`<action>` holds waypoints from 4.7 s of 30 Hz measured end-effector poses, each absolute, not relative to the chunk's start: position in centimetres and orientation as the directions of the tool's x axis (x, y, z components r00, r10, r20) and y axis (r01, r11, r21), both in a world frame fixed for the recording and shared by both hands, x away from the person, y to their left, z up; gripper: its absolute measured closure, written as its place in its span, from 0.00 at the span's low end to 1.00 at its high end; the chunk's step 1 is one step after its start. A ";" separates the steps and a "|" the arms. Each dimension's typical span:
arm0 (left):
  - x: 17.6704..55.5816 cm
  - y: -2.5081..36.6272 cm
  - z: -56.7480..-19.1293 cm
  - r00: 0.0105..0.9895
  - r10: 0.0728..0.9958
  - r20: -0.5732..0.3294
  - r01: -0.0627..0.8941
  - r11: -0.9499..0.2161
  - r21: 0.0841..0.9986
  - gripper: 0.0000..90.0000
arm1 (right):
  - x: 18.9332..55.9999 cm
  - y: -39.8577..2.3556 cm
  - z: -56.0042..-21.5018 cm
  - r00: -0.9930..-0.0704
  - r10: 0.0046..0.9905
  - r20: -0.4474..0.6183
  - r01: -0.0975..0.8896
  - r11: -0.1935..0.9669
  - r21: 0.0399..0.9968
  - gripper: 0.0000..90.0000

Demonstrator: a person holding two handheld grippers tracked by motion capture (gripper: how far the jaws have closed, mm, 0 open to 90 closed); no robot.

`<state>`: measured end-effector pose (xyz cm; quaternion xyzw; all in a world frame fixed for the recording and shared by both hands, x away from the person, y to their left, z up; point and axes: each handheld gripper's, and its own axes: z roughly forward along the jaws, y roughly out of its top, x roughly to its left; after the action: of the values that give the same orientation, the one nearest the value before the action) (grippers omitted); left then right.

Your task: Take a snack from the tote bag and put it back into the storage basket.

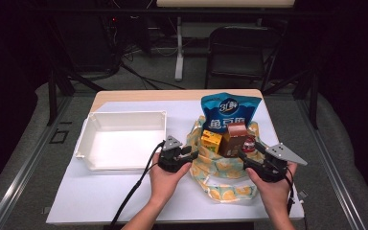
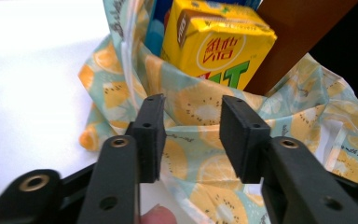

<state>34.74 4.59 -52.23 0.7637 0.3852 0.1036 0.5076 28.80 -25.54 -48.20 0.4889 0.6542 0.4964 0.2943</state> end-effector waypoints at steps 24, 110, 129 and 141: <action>34.2 5.2 -52.0 0.693 0.679 -0.243 0.457 -0.154 0.876 0.38 | 33.0 -20.5 -50.2 -0.185 0.980 0.078 0.340 -0.011 0.940 0.25; 32.3 2.9 -49.4 0.814 0.569 -0.118 0.333 -0.291 0.897 0.49 | 27.3 -18.0 -43.3 -0.547 0.827 0.132 0.240 0.004 0.971 0.21; 32.1 8.1 -48.6 0.761 0.638 -0.122 0.379 -0.283 0.881 0.49 | 27.3 -21.7 -46.8 -0.512 0.854 0.090 0.257 0.053 0.965 0.23; 31.8 12.0 -48.3 0.708 0.693 -0.136 0.409 -0.244 0.879 0.50 | 26.7 -24.3 -48.9 -0.483 0.872 0.087 0.296 0.068 0.953 0.24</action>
<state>31.79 11.99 -48.30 0.7759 0.3550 0.1417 0.5019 26.73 -24.30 -48.89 0.4301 0.6785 0.5299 0.2716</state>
